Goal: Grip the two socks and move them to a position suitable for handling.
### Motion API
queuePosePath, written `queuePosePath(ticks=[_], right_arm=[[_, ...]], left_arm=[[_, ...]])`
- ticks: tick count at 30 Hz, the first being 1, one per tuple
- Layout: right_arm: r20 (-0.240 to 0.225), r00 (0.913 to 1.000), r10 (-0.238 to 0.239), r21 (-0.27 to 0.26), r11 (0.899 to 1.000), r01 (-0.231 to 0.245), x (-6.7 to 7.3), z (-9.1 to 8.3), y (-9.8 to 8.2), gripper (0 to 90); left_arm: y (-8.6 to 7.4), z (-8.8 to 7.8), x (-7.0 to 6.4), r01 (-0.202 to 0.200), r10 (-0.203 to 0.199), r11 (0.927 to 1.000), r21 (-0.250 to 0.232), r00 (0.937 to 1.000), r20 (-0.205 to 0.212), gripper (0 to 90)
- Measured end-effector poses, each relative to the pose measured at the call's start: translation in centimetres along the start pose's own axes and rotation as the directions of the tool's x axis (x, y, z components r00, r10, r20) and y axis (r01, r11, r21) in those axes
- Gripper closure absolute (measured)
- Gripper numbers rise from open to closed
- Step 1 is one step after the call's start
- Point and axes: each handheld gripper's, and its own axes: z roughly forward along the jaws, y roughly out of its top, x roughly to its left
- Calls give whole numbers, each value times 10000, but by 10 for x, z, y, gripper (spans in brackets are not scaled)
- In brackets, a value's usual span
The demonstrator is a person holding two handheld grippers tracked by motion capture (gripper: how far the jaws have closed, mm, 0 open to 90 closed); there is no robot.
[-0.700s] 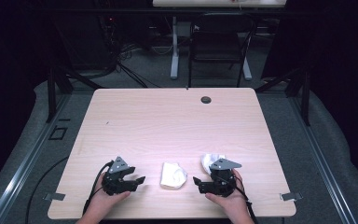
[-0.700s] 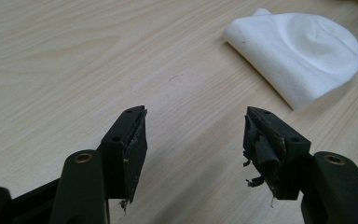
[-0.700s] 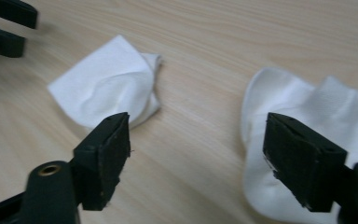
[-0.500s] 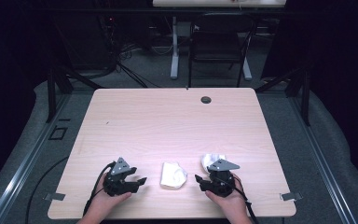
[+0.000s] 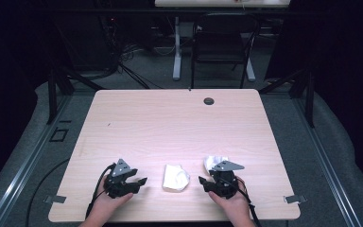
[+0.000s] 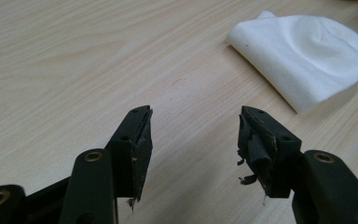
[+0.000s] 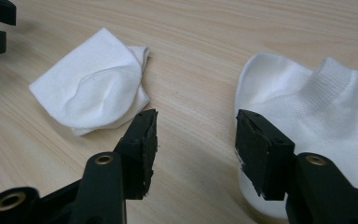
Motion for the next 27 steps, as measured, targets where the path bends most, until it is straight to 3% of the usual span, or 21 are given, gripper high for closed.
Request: queuePosePath(ticks=[6,12,20,27], right_arm=[[67,10000,-65,-15,10000,65,2,2,0,508],[15,9997,-236,134,9996,236,3,4,0,518],[-31,9999,-100,-55,9999,100,3,4,1,524],[-7,10000,-81,-56,10000,81,1,4,0,533]], left_arm=[[4,4,-6,21,-22,10000,78,9999,115,460],[14,11,-20,-353,353,9994,-22,9993,104,482],[32,23,-36,-338,346,9989,-323,9991,254,523],[43,37,-50,-327,338,9992,-219,9982,500,566]])
